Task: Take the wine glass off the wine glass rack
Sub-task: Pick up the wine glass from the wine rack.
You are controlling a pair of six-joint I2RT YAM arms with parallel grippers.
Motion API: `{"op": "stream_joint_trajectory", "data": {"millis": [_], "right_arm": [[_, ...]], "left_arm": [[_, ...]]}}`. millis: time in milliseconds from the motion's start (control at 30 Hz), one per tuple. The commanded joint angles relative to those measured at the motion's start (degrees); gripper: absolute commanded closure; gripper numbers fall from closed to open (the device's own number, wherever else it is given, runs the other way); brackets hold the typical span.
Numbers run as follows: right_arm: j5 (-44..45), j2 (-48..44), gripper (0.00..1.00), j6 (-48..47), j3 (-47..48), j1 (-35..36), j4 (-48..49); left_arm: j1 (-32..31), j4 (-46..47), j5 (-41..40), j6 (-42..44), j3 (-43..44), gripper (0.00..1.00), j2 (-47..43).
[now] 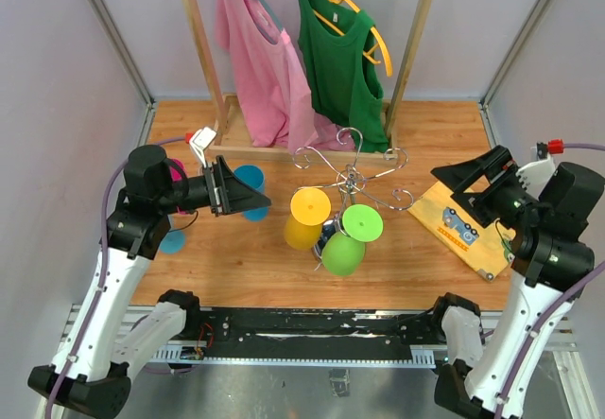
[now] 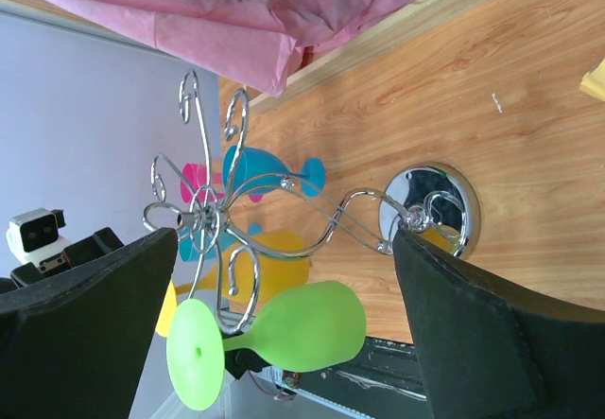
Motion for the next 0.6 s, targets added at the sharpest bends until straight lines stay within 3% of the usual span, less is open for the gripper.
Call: {"op": "stream_joint_trajectory", "data": {"millis": [0, 567], "right_arm": [[0.4, -2.1, 0.02, 1.3, 1.4, 0.5, -1.9], [0.0, -5.3, 0.01, 2.8, 3.0, 0.5, -4.9]], "left_arm": [[-1.2, 5.4, 0.0, -4.6, -2.0, 0.23, -2.2], [-9.4, 9.4, -6.8, -9.1, -3.6, 0.26, 0.4]]}}
